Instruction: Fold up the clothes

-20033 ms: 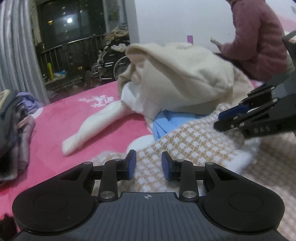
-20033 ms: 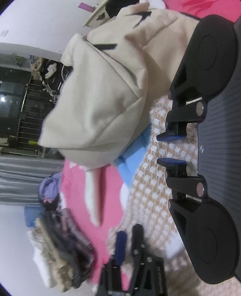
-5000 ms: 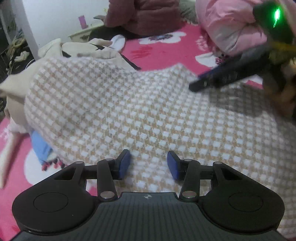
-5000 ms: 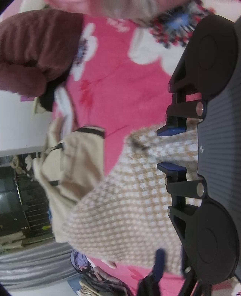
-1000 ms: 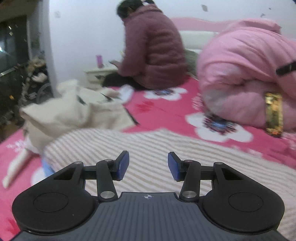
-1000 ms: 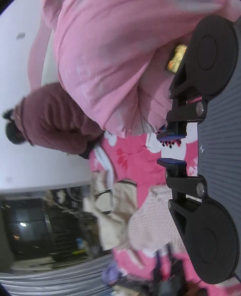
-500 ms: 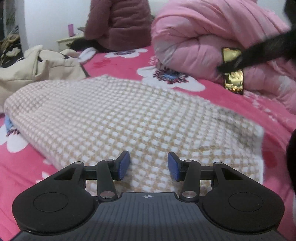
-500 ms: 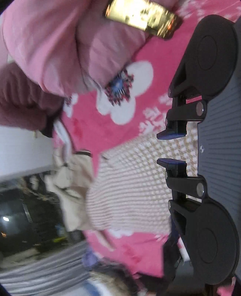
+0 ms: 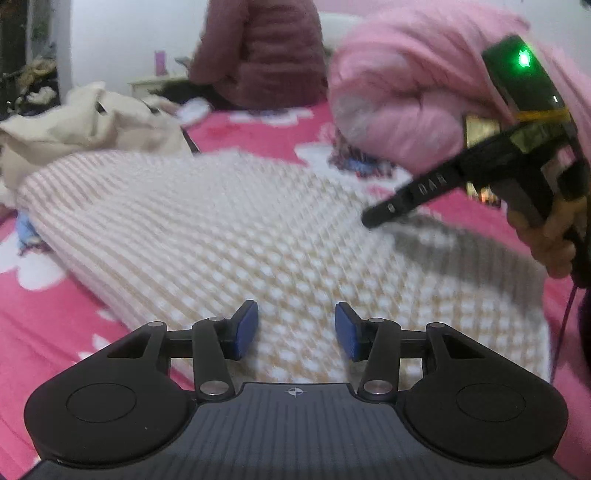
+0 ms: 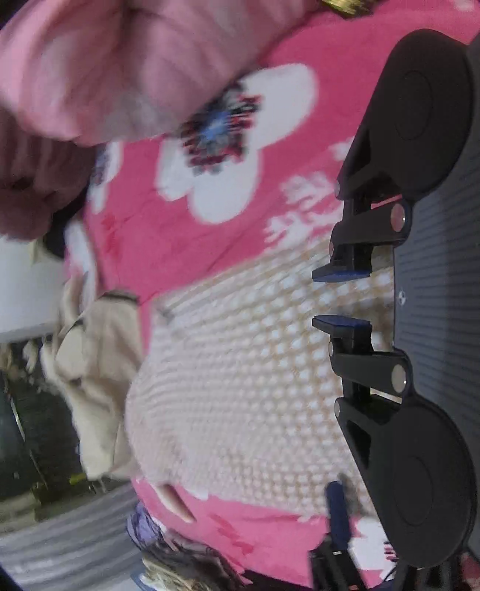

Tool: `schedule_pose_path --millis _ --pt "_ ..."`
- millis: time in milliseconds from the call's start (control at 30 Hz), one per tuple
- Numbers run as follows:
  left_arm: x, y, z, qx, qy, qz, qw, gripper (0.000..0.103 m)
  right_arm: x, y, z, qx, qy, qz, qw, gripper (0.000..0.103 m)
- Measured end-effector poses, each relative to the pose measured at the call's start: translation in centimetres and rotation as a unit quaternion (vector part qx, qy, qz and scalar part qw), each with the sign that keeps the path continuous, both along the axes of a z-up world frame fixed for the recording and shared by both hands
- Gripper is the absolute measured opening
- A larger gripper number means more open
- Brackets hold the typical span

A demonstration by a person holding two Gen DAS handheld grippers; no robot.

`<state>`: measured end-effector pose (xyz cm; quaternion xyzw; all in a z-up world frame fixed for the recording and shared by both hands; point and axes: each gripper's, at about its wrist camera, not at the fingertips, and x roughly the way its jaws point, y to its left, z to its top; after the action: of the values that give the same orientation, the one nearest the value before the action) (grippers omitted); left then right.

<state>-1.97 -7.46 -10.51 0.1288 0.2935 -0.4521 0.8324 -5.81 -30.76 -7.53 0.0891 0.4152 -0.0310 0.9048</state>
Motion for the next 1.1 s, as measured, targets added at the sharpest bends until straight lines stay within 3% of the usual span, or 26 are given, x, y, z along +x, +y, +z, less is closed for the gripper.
schedule_pose_path --millis 100,200,300,467,633,733,833,1100 --pt "0.2 0.8 0.7 -0.004 -0.039 0.016 0.9991 0.046 1.1 1.9 1.1 0.021 -0.025 0.043 0.999 0.023" --pt "0.8 0.7 -1.1 0.038 -0.033 0.031 0.9983 0.046 3.3 4.9 1.0 0.022 -0.032 0.098 0.994 0.022" --pt "-0.1 0.8 -2.0 0.049 -0.063 0.021 0.9966 0.047 5.3 7.9 0.2 0.024 -0.022 0.160 0.987 0.022" --pt "-0.9 1.3 -2.1 0.046 -0.075 0.017 0.9960 0.047 5.2 10.6 -0.5 0.010 -0.013 0.230 0.973 0.022" --pt "-1.4 1.4 -2.4 0.049 -0.093 0.004 0.9945 0.047 4.9 12.9 -1.7 -0.035 0.000 0.291 0.956 0.022" --pt "-0.9 1.5 -2.6 0.045 -0.080 0.009 0.9957 0.047 5.2 12.4 -2.5 -0.027 0.000 0.301 0.953 0.019" --pt "-1.1 1.4 -2.6 0.046 -0.088 0.009 0.9950 0.047 4.9 11.6 -2.4 -0.059 -0.004 0.314 0.948 0.017" --pt "-1.1 1.6 -2.6 0.045 -0.088 0.007 0.9951 0.047 5.1 3.4 -1.6 -0.094 -0.005 0.219 0.971 0.016"
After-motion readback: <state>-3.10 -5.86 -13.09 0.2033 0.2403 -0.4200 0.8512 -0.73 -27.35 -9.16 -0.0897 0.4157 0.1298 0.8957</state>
